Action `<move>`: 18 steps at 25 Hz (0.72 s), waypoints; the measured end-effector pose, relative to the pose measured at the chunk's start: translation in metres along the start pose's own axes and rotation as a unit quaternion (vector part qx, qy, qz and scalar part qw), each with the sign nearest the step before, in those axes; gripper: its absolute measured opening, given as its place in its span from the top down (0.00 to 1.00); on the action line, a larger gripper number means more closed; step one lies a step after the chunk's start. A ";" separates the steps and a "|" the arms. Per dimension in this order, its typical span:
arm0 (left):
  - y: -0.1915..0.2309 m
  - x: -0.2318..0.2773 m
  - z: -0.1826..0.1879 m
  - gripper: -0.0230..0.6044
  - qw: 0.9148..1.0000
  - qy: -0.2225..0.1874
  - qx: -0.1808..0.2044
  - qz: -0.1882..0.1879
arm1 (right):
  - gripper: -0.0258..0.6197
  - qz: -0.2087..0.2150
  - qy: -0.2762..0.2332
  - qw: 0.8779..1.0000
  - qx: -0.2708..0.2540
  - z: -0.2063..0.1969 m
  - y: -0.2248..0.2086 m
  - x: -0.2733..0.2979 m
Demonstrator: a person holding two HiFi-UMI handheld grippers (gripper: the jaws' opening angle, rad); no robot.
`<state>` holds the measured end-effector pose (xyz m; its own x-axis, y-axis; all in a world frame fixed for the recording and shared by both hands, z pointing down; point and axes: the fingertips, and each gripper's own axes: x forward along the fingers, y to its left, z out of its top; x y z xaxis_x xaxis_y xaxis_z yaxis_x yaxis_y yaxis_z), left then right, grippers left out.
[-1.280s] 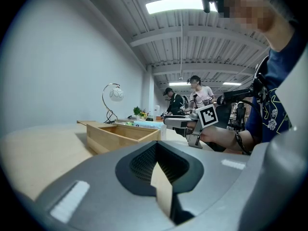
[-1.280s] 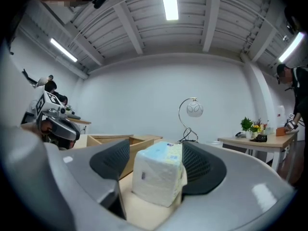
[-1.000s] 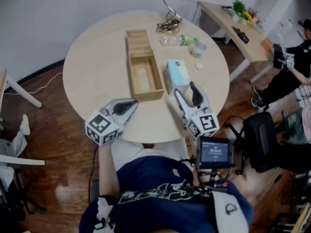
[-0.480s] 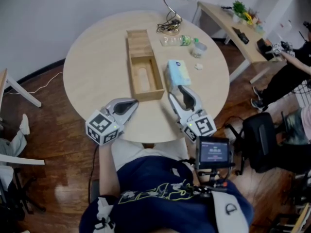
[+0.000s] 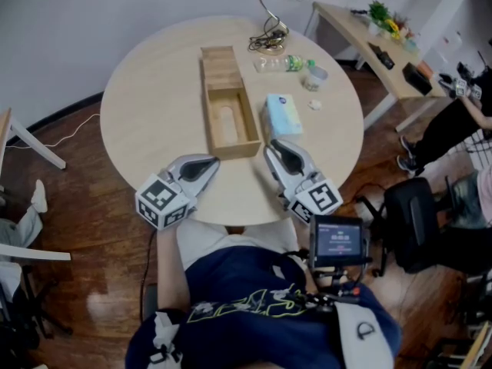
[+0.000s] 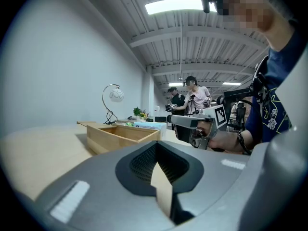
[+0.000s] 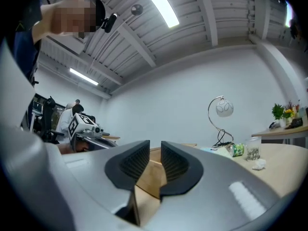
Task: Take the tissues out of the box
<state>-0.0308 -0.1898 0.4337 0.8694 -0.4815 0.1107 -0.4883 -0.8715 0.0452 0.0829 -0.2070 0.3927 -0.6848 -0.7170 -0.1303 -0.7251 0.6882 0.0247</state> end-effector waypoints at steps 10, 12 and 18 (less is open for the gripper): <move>0.001 -0.001 0.001 0.96 1.000 0.000 0.000 0.003 | 0.96 0.034 0.002 0.999 0.002 -0.003 0.010 0.002; 0.001 -0.001 0.001 0.96 1.000 0.000 0.003 0.002 | 0.96 0.052 0.004 0.999 0.005 -0.003 0.017 0.004; 0.000 -0.001 0.001 0.96 1.000 -0.001 0.002 0.000 | 0.96 0.114 0.012 0.993 0.017 -0.004 0.038 0.011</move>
<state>-0.0320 -0.1894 0.4325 0.8696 -0.4816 0.1083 -0.4880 -0.8719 0.0412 0.0472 -0.1892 0.3966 -0.8329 -0.5442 -0.1005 -0.5484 0.8360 0.0178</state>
